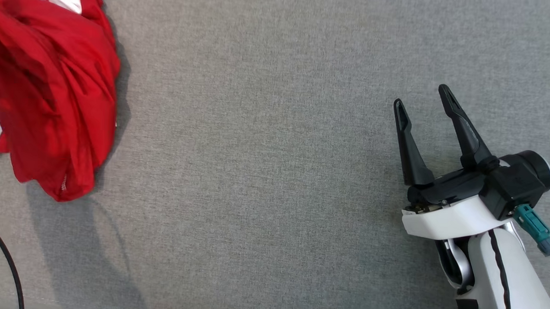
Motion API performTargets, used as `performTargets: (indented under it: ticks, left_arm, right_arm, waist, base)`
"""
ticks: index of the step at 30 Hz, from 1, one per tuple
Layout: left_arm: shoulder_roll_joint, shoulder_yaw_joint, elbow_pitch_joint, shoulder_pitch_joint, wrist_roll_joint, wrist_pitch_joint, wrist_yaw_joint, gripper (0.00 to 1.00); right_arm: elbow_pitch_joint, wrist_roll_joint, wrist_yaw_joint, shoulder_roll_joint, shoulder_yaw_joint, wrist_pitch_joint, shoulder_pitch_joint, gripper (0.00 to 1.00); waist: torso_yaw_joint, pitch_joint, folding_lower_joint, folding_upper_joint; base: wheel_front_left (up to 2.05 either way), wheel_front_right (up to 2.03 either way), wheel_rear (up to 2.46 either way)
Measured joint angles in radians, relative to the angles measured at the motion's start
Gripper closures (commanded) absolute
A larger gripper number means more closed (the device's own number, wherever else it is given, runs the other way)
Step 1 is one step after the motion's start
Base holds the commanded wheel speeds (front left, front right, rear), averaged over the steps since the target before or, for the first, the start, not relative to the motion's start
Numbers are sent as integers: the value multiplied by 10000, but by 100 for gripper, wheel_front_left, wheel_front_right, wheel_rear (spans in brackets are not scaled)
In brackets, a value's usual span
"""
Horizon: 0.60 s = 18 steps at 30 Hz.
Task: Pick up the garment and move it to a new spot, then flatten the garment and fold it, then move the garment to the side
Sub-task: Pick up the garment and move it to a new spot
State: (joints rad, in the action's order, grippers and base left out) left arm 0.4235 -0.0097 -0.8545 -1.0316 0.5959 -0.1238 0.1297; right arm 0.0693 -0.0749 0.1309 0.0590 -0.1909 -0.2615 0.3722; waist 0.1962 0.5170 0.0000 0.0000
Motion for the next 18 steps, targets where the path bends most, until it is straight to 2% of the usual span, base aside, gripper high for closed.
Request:
performTargets:
  ticks: [10,15,18]
  left_arm:
    - [213,-230,2635,443,759,1116,0,100]
    - [100,-186,4638,616,974,1118,-82,100]
    - [-109,-284,5731,674,1110,809,-299,100]
  right_arm:
    - [192,-472,0,-84,38,0,-352,0]
    - [217,-991,0,-98,113,-2,-572,0]
    - [201,-1156,0,-105,157,-2,-599,0]
  waist:
    - [-31,-1472,0,0]
    - [-152,-2333,-1,0]
    - [-298,-2614,0,0]
  base:
    - [0,0,0]
    - [0,0,0]
    - [0,0,0]
